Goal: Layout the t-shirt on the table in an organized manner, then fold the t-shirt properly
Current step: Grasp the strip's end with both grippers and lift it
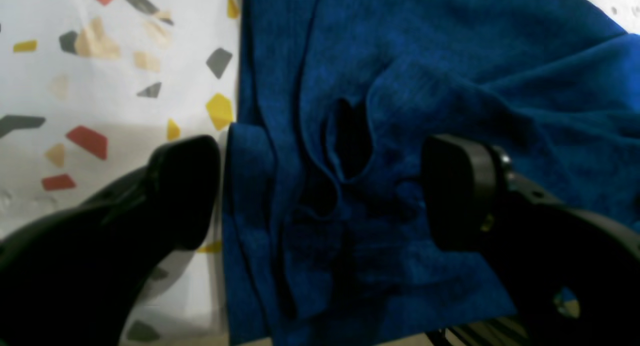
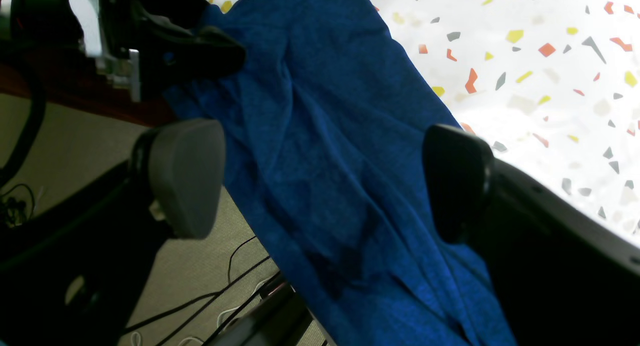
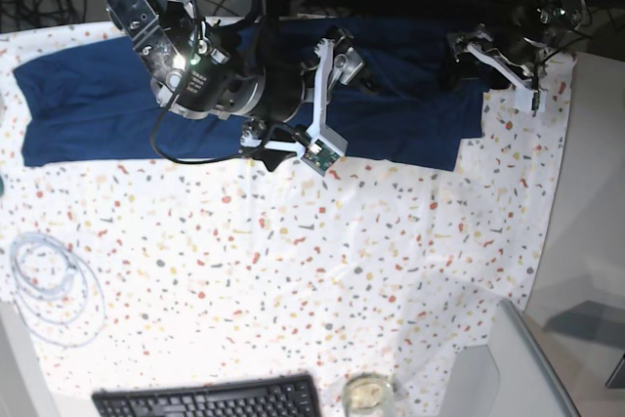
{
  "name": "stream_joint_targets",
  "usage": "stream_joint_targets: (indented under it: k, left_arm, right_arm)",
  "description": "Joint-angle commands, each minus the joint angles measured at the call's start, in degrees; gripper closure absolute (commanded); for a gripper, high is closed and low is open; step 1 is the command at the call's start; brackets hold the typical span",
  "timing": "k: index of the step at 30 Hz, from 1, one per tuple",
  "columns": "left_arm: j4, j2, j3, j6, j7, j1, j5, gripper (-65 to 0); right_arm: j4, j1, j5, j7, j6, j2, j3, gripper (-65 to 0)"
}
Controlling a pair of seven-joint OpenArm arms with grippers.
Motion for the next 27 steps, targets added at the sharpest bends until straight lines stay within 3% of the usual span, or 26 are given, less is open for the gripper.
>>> stream_joint_targets:
  k: [1,8,10,12,16,27]
  left_arm:
    - [-0.9,-0.2,0.2,0.0,0.8,-0.5,0.3,-60.1]
    - [-6.2,-0.6,7.1,0.0,0.5,-1.9,0.4,-59.6]
    - [-6.9,-0.6,8.1,0.0,0.5,-2.0,0.4,-54.3]
    - [-7.3,-0.6,8.4,0.0,0.5,-2.1,0.4,-40.3]
    - [-7.6,-0.6,8.1,0.0,0.5,-4.6,1.0,-1.5]
    - [-4.9,-4.9,8.1,0.0,0.8,-12.0,0.5,0.0]
  right_arm:
    - [0.8,0.6,0.8,1.2,0.3,-0.3,0.2,-58.5]
    - [0.8,0.6,0.7,1.3,0.3,-0.3,0.2,-58.5]
    - [1.0,0.5,0.6,1.6,0.3,-0.2,0.4,-58.5]
    - [1.2,0.2,0.8,1.5,0.3,-0.2,2.7,-58.5]
    - [1.2,-1.8,0.8,1.6,0.3,-0.3,10.6,-58.5]
    - [0.8,-4.9,0.8,1.2,0.5,-0.3,33.7,-58.5]
